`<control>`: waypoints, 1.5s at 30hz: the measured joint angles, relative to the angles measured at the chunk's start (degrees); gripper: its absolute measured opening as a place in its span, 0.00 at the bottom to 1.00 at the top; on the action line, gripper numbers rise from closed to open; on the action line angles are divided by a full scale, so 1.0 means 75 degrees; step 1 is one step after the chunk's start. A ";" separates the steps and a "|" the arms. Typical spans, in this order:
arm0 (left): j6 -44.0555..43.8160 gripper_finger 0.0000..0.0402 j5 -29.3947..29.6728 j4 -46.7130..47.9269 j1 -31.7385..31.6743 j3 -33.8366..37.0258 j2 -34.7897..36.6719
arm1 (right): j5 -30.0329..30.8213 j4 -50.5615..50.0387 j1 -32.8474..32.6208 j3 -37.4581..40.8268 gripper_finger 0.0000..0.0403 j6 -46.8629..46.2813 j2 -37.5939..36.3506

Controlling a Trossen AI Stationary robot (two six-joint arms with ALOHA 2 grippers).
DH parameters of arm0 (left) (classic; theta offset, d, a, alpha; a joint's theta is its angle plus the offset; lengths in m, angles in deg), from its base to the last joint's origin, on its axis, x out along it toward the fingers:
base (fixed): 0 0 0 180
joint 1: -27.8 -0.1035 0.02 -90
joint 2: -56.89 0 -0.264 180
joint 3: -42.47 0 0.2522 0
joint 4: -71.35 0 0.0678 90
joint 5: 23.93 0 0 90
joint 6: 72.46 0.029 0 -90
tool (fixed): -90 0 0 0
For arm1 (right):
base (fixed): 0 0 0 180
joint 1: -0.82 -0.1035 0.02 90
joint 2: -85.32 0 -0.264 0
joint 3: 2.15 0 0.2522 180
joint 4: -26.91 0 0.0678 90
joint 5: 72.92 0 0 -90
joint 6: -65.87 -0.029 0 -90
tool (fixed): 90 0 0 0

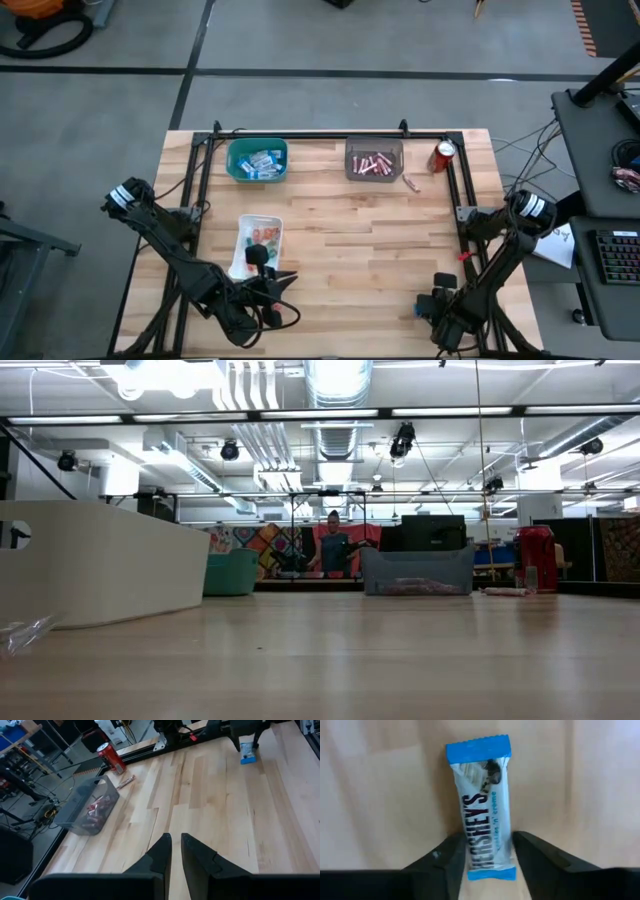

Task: Sort candy
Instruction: Put the white chocolate bar into the green bin

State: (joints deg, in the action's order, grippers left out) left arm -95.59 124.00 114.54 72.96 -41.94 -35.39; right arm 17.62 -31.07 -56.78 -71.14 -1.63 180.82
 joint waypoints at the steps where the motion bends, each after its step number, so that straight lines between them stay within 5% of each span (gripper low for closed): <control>1: -0.0002 0.07 0.0000 -0.0008 -0.0005 0.0000 -0.0018 | 0.0215 -0.0030 0.0007 0.0009 0.38 -0.0062 0.0011; 8: -0.0006 0.07 0.0003 -0.0070 -0.0017 0.0006 -0.0135 | 0.2585 0.0469 0.0221 0.0030 0.21 -0.0297 0.0039; 19: 0.0014 0.07 -0.0001 -0.0468 -0.0110 0.0023 -0.0185 | 0.5546 0.2241 0.0781 0.0030 0.18 0.1715 0.0045; 27: 0.0404 0.08 -0.0565 -0.2603 -0.0392 0.0552 -0.0188 | 0.8227 0.3522 0.1148 0.0027 0.11 0.2675 0.0039; 31: 0.0885 0.17 -0.1569 -0.4480 -0.0802 0.1194 -0.0188 | 0.8556 0.4401 0.1340 0.0027 0.09 0.3282 0.0039; 39: 0.1158 0.43 -0.2015 -0.8029 -0.1524 0.2894 -0.0191 | 0.8550 0.5904 0.1535 0.0027 0.08 0.4403 0.0030; 45: 0.1819 0.50 -0.2673 -1.0697 -0.1633 0.3832 -0.0191 | 0.8535 0.6892 0.1802 0.0022 0.08 0.5327 0.0030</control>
State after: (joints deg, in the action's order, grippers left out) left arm -81.95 103.95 34.31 60.72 -13.20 -36.82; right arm 81.63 20.62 -43.27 -70.98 38.32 181.05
